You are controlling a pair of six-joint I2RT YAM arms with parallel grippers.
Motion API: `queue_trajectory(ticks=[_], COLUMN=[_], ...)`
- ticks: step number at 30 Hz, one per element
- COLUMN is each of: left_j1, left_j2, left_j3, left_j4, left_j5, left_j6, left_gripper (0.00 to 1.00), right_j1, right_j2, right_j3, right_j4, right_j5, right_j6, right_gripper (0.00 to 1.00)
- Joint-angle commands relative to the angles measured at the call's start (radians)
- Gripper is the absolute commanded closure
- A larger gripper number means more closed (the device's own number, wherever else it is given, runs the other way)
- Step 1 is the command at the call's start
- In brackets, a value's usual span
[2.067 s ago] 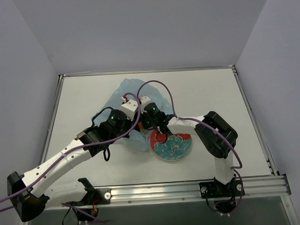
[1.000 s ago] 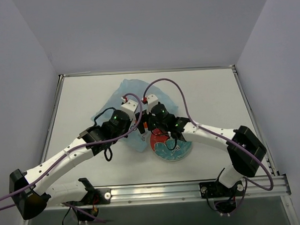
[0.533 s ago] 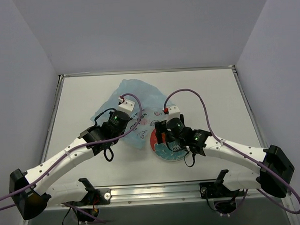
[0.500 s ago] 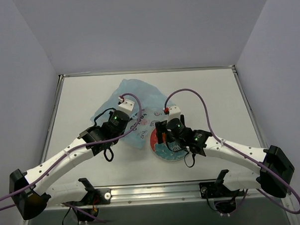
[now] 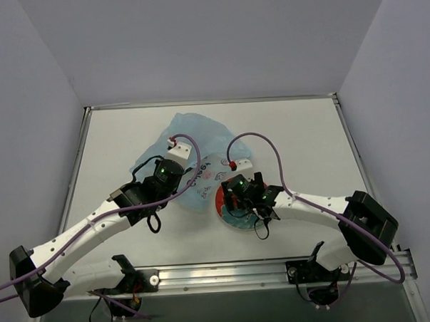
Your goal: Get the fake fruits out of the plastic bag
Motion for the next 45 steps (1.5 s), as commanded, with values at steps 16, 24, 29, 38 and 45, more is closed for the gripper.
queue_trajectory(ticks=[16, 24, 29, 38, 45], left_j1=[-0.037, -0.034, -0.031, -0.028, -0.034], left_j2=[-0.009, -0.003, -0.015, -0.058, -0.021], left_j3=[0.029, 0.053, 0.041, -0.026, -0.028], left_j4=[-0.038, -0.054, -0.076, -0.073, -0.072], left_j5=[-0.029, 0.011, 0.050, 0.047, 0.092], left_j6=[-0.012, -0.033, -0.041, -0.033, -0.028], left_gripper=[0.98, 0.98, 0.98, 0.97, 0.97], right_j1=[-0.002, -0.010, -0.024, -0.151, -0.203], right_j2=[-0.126, -0.115, 0.016, 0.260, 0.370], right_j3=[0.079, 0.201, 0.314, 0.448, 0.500], right_j4=[-0.055, -0.048, -0.008, 0.084, 0.155], right_j5=[-0.032, -0.059, -0.132, -0.469, -0.586], right_j6=[0.003, -0.040, -0.084, -0.147, -0.158], right_gripper=[0.00, 0.16, 0.22, 0.38, 0.52])
